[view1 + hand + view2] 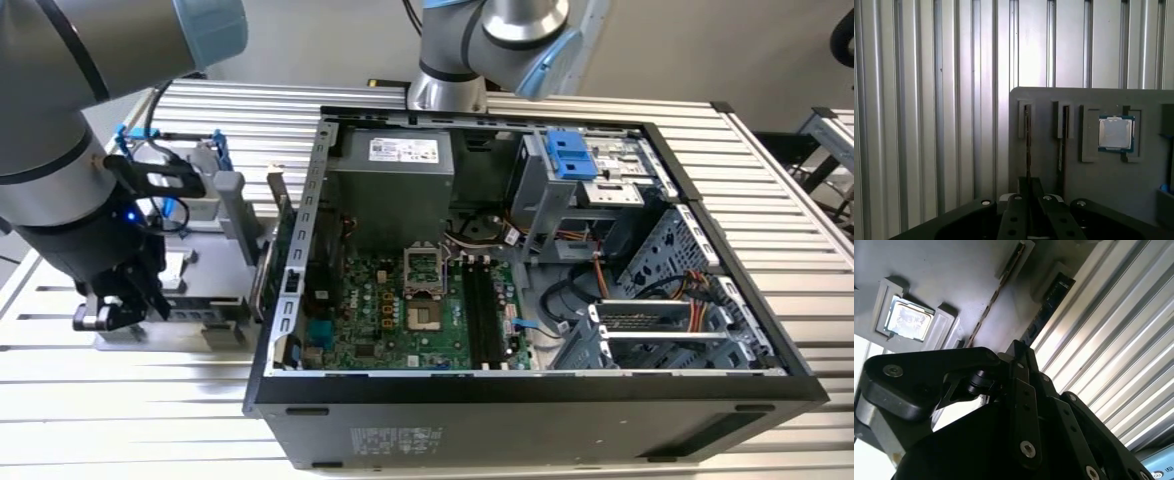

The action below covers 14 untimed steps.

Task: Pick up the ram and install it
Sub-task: 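Pick up the ram and move it above insertion slot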

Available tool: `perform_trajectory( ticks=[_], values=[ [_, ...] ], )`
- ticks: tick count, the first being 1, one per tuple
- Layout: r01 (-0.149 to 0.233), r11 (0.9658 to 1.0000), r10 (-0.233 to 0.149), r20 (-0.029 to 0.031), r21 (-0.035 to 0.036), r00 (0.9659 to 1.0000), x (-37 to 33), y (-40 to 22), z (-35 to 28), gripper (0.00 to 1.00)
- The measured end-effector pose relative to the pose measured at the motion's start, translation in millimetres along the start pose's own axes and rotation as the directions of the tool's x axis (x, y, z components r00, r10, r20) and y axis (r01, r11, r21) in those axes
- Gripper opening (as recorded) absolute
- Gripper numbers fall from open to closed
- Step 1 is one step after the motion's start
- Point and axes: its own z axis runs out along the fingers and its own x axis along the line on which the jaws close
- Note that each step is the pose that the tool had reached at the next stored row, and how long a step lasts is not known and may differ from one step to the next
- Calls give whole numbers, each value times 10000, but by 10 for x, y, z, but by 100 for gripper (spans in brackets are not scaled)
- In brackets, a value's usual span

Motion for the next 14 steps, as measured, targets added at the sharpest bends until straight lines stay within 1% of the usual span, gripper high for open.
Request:
perform_trajectory(
  ticks=[14],
  values=[
    [0,10000,0,0,0,10000,-3,1,-136,0]
  ],
)
